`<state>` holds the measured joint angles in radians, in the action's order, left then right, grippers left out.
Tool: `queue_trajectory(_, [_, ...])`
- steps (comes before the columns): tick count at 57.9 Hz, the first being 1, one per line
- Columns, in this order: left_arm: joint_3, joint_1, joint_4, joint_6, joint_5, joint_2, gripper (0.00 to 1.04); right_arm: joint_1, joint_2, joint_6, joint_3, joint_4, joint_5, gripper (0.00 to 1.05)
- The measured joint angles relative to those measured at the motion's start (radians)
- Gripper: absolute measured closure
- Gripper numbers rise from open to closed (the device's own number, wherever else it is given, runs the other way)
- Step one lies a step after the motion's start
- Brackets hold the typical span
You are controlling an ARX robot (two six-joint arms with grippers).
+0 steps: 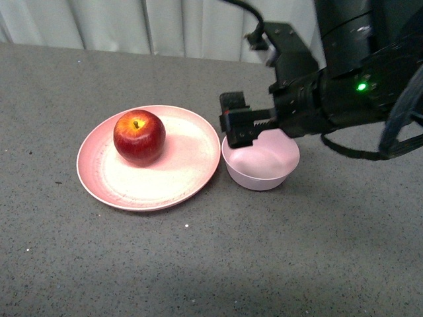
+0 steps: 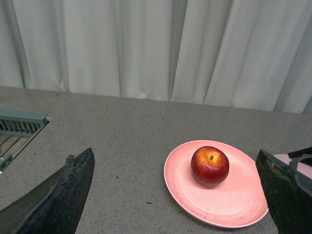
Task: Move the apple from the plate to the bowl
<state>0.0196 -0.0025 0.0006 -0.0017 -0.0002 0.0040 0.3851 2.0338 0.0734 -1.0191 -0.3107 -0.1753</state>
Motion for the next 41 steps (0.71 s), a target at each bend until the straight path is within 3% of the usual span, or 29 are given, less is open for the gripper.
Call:
queue_trajectory(2, [0.0,0.0,0.0,0.0,0.0,0.0,0.07,-0.012,-0.037,-0.003,0.03,-0.032,0.026,0.08])
queue_trajectory(26, [0.0,0.0,0.0,0.0,0.0,0.0,0.07,-0.128,-0.416,-0.09,0.451,-0.352,0.256,0.09])
queue_trajectory(30, [0.0,0.0,0.0,0.0,0.0,0.0,0.07,-0.138,-0.447,-0.087,0.561,-0.591,0.368,0.19])
queue_trajectory(34, [0.0,0.0,0.0,0.0,0.0,0.0,0.07,-0.156,-0.48,-0.086,0.647,-0.767,0.387,0.3])
queue_trajectory(41, [0.0,0.0,0.0,0.0,0.0,0.0,0.07,-0.196,-0.589,-0.085,0.74,-0.85,0.363,0.51])
